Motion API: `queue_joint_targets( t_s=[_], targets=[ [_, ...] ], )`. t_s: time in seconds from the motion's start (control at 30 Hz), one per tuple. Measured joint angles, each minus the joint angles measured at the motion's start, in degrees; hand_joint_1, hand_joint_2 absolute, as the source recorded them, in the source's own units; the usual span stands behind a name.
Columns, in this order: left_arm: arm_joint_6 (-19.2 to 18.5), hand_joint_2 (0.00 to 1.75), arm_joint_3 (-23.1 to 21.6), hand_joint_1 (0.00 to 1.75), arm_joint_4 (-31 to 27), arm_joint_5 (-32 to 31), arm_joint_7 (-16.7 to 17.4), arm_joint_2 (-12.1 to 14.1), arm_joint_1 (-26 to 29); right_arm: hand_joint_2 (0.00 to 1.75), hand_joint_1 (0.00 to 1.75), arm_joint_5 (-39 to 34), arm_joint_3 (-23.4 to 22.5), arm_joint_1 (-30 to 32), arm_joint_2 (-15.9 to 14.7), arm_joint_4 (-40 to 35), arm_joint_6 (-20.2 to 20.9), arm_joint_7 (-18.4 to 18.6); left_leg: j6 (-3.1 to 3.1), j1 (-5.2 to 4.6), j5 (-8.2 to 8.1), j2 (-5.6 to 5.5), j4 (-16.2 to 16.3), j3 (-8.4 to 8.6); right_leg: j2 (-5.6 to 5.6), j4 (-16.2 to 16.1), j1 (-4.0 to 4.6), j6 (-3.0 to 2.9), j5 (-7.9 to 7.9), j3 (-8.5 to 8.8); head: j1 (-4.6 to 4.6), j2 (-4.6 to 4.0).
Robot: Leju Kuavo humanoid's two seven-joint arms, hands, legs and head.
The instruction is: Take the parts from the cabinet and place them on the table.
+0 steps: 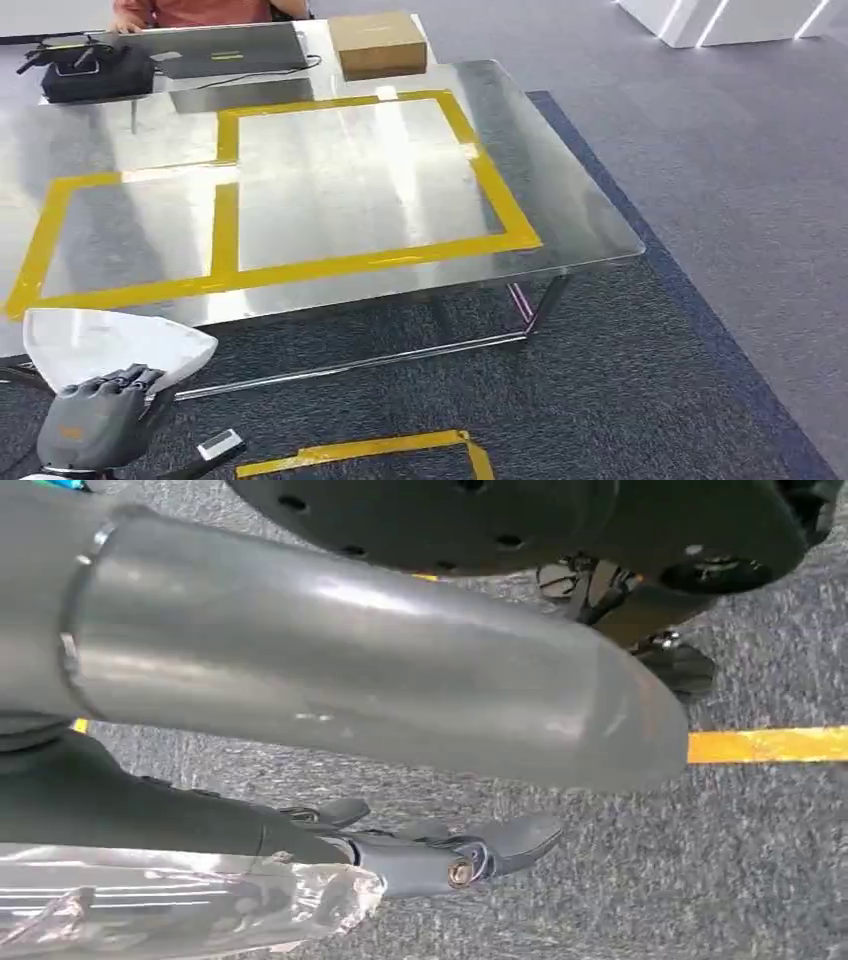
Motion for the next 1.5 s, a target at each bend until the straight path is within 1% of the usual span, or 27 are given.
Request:
queue_joint_targets(
  t_s=[0.03, 0.1, 0.13, 0.17, 0.2, 0.27, 0.3, 0.33, 0.43, 0.47, 0.5, 0.53, 0.6, 0.63, 0.67, 0.7, 0.73, 0.77, 0.8, 0.83, 0.9, 0.93, 0.97, 1.07, 1.23, 1.3, 1.5],
  targets=[
    [0.30, 1.75, 0.42, 1.75, 0.02, 0.11, 0.32, 0.04, 0.09, 0.00, 0.00, 0.00, -0.02, 0.00, 0.00, 0.00, 0.06, 0.00, 0.42, 0.01, -0.05, -0.18, 0.00, -0.06, 0.83, 3.64, -0.07, 0.06, -2.08, -1.66, 0.22, 0.02],
    [1.09, 1.75, 1.47, 1.75, 0.15, 0.81, 0.50, 0.13, 0.70, 0.00, 0.00, 0.24, 0.00, 0.09, -0.11, 0.00, 0.15, -0.02, 0.59, -0.10, -0.11, -0.67, 0.01, -0.10, 1.46, 13.47, -0.10, 0.26, -6.23, -6.56, 0.26, 0.00],
    [1.57, 1.75, 2.33, 1.75, 0.41, 1.55, 0.22, 0.13, 0.92, 0.00, 0.00, 0.22, 0.00, 0.14, -0.24, 0.00, 0.20, -0.02, 0.60, -0.14, -0.13, -0.95, 0.02, -0.07, 1.53, 16.37, -0.10, 0.33, -6.76, -8.20, 0.29, 0.00],
    [1.75, 1.75, 3.33, 1.75, 0.72, 2.01, -0.44, 0.09, 1.10, 0.00, 0.00, 0.20, 0.00, 0.17, -0.35, 0.00, 0.22, -0.02, 0.61, -0.15, -0.15, -1.27, 0.03, 0.01, 1.54, 16.31, -0.10, 0.31, -5.82, -8.44, 0.26, 0.00],
    [1.97, 1.75, 4.79, 1.75, 1.01, 2.56, -1.51, 0.05, 1.30, 0.00, 0.00, 0.17, 0.00, 0.14, -0.50, 0.00, 0.26, -0.02, 0.56, -0.14, -0.20, -1.62, 0.05, 0.12, 1.55, 13.74, -0.10, 0.24, -3.61, -7.48, 0.33, 0.00],
    [2.18, 1.75, 8.03, 1.75, 1.40, 3.27, -3.54, -0.07, 1.69, 0.00, 0.00, 0.17, 0.00, 0.07, -0.74, 0.00, 0.31, 0.00, 0.29, -0.11, -0.39, -2.36, 0.06, 0.49, 1.93, 4.06, -0.14, -0.10, 1.75, -2.93, 0.30, 0.00],
    [2.21, 1.75, 9.78, 1.75, 1.57, 3.61, -4.53, -0.20, 1.89, 0.00, 0.00, 0.17, 0.00, 0.04, -0.87, 0.02, 0.31, 0.00, 0.06, -0.10, -0.52, -2.60, 0.09, 0.55, 3.30, -0.21, -0.24, -0.40, 2.66, -1.03, 0.33, 0.00],
    [2.18, 1.75, 11.57, 1.75, 1.75, 3.94, -5.23, -0.31, 1.97, 0.00, 0.00, 0.20, 0.00, -0.03, -0.90, 0.02, 0.31, 0.02, -0.34, -0.52, -0.75, -2.90, 0.59, 0.25, 3.68, -1.71, -0.40, -0.54, 2.08, -0.15, 0.22, 0.00],
    [1.92, 1.75, 15.84, 1.75, 2.05, 4.20, -6.51, -0.70, 2.69, 0.00, 0.00, 0.17, 0.02, 0.08, -1.00, 0.02, 0.28, 0.04, -1.28, -0.04, -0.26, -3.60, 0.30, -0.02, 3.18, -1.20, 0.07, -1.26, 2.22, -0.12, 0.22, 0.00],
    [1.73, 1.75, 16.93, 1.75, 2.08, 4.26, -6.93, -0.83, 2.91, 0.00, 0.00, 0.17, 0.02, 0.05, -0.98, 0.02, 0.28, 0.04, -1.61, -0.03, -0.53, -3.75, 0.40, -0.05, 2.91, -1.65, -0.31, -1.66, 2.46, 0.02, 0.22, 0.00],
    [1.48, 1.75, 18.10, 1.75, 2.10, 4.57, -7.50, -0.98, 3.14, 0.00, 0.00, 0.17, 0.02, 0.00, -1.00, 0.02, 0.31, 0.07, -1.91, 0.02, -1.36, -2.72, 1.29, -0.29, 2.60, -1.76, -0.40, -1.94, 2.56, 0.19, 0.11, 0.00],
    [1.31, 1.75, 19.53, 1.75, 2.10, 4.79, -8.31, -1.09, 3.16, 0.00, 0.00, 0.17, 0.02, -0.02, -1.05, 0.02, 0.50, 0.11, -2.22, 0.04, -3.23, -1.89, 4.10, -1.58, 2.40, -1.78, -0.40, -2.31, 2.48, 0.20, -0.27, 0.00],
    [0.85, 1.75, 21.77, 1.75, 2.16, 4.98, -9.71, -1.68, 3.40, 0.00, 0.00, 0.17, -0.20, 0.10, -1.11, 0.04, 1.07, 0.85, -2.68, 0.28, -7.54, -1.19, 13.24, -6.02, 1.83, -1.77, -0.34, -2.50, 2.35, 0.21, -0.22, 0.00],
    [0.61, 1.75, 22.68, 1.75, 2.23, 5.03, -10.27, -1.99, 3.66, 0.00, 0.00, 0.17, -0.24, 0.17, -1.18, 0.07, 1.31, 1.57, -2.84, 0.33, -8.60, -1.15, 16.81, -7.86, 1.62, -1.76, -0.33, -2.54, 2.32, 0.20, -0.22, 0.00],
    [0.39, 1.75, 23.32, 1.75, 2.36, 5.03, -10.60, -2.23, 3.83, 0.00, 0.00, 0.15, -0.26, 0.21, -1.18, 0.09, 1.44, 2.17, -2.89, 0.38, -8.23, -1.14, 17.69, -8.41, 1.49, -1.76, -0.32, -2.54, 2.26, 0.25, -0.24, 0.00],
    [0.26, 1.75, 23.85, 1.75, 2.49, 4.96, -10.93, -2.47, 3.86, 0.00, 0.00, 0.15, -0.31, 0.23, -1.18, 0.09, 1.53, 2.51, -2.88, 0.43, -6.65, -1.14, 16.33, -7.87, 1.38, -1.75, -0.32, -2.52, 2.23, 0.33, -0.24, 0.00],
    [0.17, 1.75, 24.31, 1.75, 2.56, 4.83, -11.00, -2.62, 3.85, 0.00, 0.00, 0.15, -0.41, 0.18, -1.18, 0.09, 1.62, 2.88, -2.79, 0.47, -4.11, -1.10, 12.83, -6.20, 1.30, -1.75, -0.32, -2.46, 2.14, 0.46, -0.24, 0.00],
    [0.15, 1.75, 24.72, 1.75, 2.58, 4.76, -11.08, -2.80, 3.84, 0.00, 0.00, 0.15, -0.57, 0.12, -1.18, 0.09, 1.71, 3.10, -2.59, 0.47, -1.26, -0.96, 7.62, -3.54, 1.25, -1.75, -0.32, -2.31, 2.03, 0.72, -0.24, 0.00],
    [0.15, 1.75, 25.03, 1.75, 2.58, 4.68, -11.15, -2.93, 3.83, 0.00, 0.00, 0.15, -0.63, 0.10, -1.16, 0.09, 1.73, 3.10, -2.33, 0.46, 0.53, -0.60, 3.16, -1.18, 1.24, -1.75, -0.30, -2.08, 1.88, 0.89, -0.26, 0.00],
    [0.13, 1.75, 25.18, 1.75, 2.58, 4.68, -11.15, -3.02, 3.70, 0.00, 0.00, 0.15, -0.68, 0.06, -1.16, 0.09, 1.75, 3.10, -2.17, 0.13, -0.23, -0.47, 1.36, -0.30, 1.26, -1.45, 0.18, -1.67, 1.61, 0.89, -0.26, 0.00],
    [0.11, 1.75, 25.46, 1.75, 2.60, 4.61, -11.17, -3.32, 3.66, 0.00, 0.00, 0.15, -0.72, 0.10, -1.18, 0.09, 1.84, 3.10, -1.62, 0.08, -0.46, -0.55, 0.77, -0.32, 1.18, -1.59, 0.10, -1.20, 1.74, 0.66, -0.07, 0.00],
    [0.11, 1.75, 25.48, 1.75, 2.62, 4.61, -11.17, -3.52, 3.78, 0.00, 0.00, 0.15, -0.74, 0.14, -1.42, 0.15, 1.84, 3.11, -1.74, 0.20, -0.34, -0.60, 0.54, -0.30, 1.17, -1.43, 0.34, -2.12, 1.45, 0.62, -0.14, 0.00],
    [0.09, 1.75, 25.55, 1.75, 2.71, 4.61, -11.17, -3.59, 3.77, 0.00, 0.00, 0.15, -0.76, 0.14, -1.55, 0.17, 1.84, 3.10, -1.64, 0.18, -0.41, -0.65, 0.55, -0.25, 1.08, -1.51, 0.29, -2.50, 1.52, 0.54, -0.07, 0.00],
    [0.11, 1.75, 25.81, 1.75, 2.95, 4.48, -11.17, -4.00, 3.72, 0.00, 0.00, 0.31, -0.83, 0.00, -1.55, 0.17, 1.99, 3.10, -1.36, 0.09, -0.57, -0.64, 0.56, -0.14, 1.08, -2.05, 0.24, -2.33, 1.61, 0.52, -0.09, 0.00],
    [0.11, 1.75, 25.79, 1.75, 2.95, 3.69, -10.97, -4.13, 3.54, 0.00, 0.00, 0.31, -0.85, 0.02, -1.55, 0.17, 2.47, 2.95, -1.01, -0.12, -0.62, -0.63, 0.59, -0.14, 1.10, -2.46, 0.03, -1.67, 1.95, 1.12, -0.07, 0.00],
    [0.09, 1.75, 25.79, 1.75, 2.95, 3.58, -10.62, -4.07, 3.48, 0.00, 0.00, 0.31, -0.85, 0.03, -1.55, 0.17, 2.49, 2.95, -0.94, -0.22, -0.58, -0.62, 0.61, -0.18, 1.12, -2.47, -0.10, -1.04, 2.05, 1.23, -0.09, 0.00],
    [-2.98, 1.75, 28.26, 1.75, 3.15, 6.08, -9.97, -3.30, 2.75, 0.00, 0.00, 0.31, -0.83, 0.02, -1.55, 0.17, 2.54, 2.93, -0.93, -0.21, -0.57, -0.62, 0.61, -0.13, 1.10, -2.45, -0.08, -0.86, 1.96, 1.22, -0.13, 0.00]
  ],
)
